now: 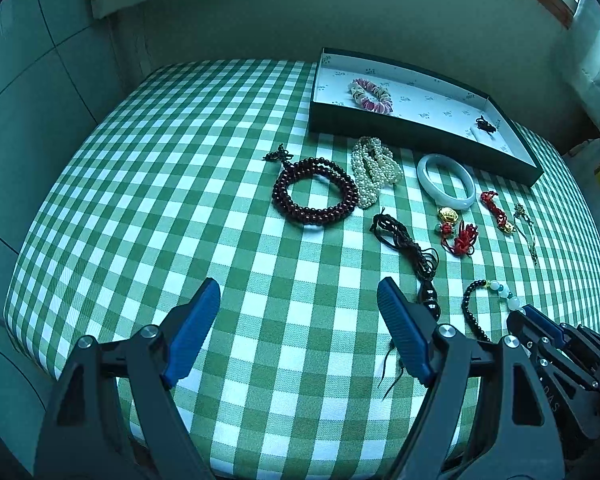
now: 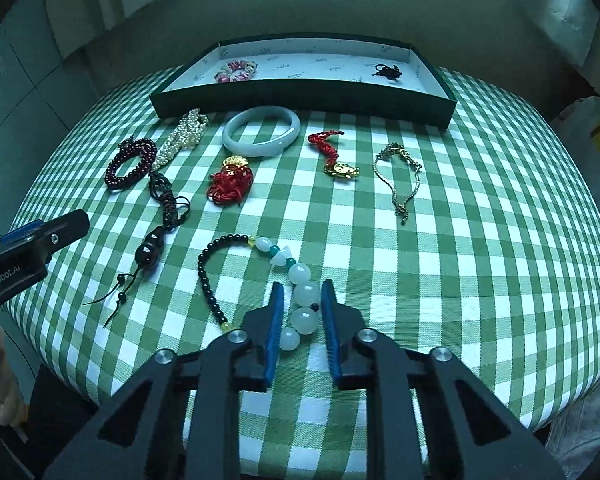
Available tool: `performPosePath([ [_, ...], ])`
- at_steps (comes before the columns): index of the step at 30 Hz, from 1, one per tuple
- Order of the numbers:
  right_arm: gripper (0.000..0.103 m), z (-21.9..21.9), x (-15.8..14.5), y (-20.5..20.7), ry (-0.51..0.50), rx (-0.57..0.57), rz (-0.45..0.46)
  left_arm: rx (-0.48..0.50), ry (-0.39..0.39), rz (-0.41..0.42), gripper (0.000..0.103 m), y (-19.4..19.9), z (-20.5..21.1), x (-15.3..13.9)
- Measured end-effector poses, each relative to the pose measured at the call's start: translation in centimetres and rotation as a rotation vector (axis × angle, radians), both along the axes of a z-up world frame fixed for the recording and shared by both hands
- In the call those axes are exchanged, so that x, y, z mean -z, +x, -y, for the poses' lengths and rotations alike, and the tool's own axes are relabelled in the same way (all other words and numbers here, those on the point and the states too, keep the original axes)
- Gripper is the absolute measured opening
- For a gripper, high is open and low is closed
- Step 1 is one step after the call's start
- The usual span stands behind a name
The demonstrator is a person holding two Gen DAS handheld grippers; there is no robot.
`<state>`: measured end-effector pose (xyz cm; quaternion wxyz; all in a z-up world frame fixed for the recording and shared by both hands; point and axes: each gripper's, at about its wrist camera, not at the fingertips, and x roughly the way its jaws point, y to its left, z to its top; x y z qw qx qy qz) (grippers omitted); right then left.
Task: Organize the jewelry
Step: 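Grasp the white-and-dark bead bracelet with the right gripper, then grasp the black cord pendant with the left gripper while the right gripper holds the bracelet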
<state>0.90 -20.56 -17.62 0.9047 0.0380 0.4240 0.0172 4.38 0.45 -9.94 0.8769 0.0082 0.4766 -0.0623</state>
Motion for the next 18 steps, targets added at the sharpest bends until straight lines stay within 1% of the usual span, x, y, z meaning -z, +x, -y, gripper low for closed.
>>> performPosePath([
  [4,0.014,0.9,0.0,-0.1,-0.008,0.027,0.007,0.015,-0.006,-0.013,0.081,0.0,0.4,0.3],
  [10,0.014,3.6,-0.8,-0.1,-0.041,0.088,0.037,0.057,-0.030,-0.036,0.081,-0.1,2.0,0.6],
  [14,0.014,5.6,-1.0,0.0,-0.022,0.128,0.042,0.090,-0.036,-0.048,0.081,-0.2,3.5,0.9],
  [17,0.014,6.6,-1.0,0.0,-0.002,0.140,0.044,0.113,-0.058,-0.072,0.080,-0.1,4.6,1.3],
  [18,0.014,6.8,-1.0,0.0,0.005,0.142,0.045,0.118,-0.061,-0.078,0.077,0.0,5.0,1.4],
])
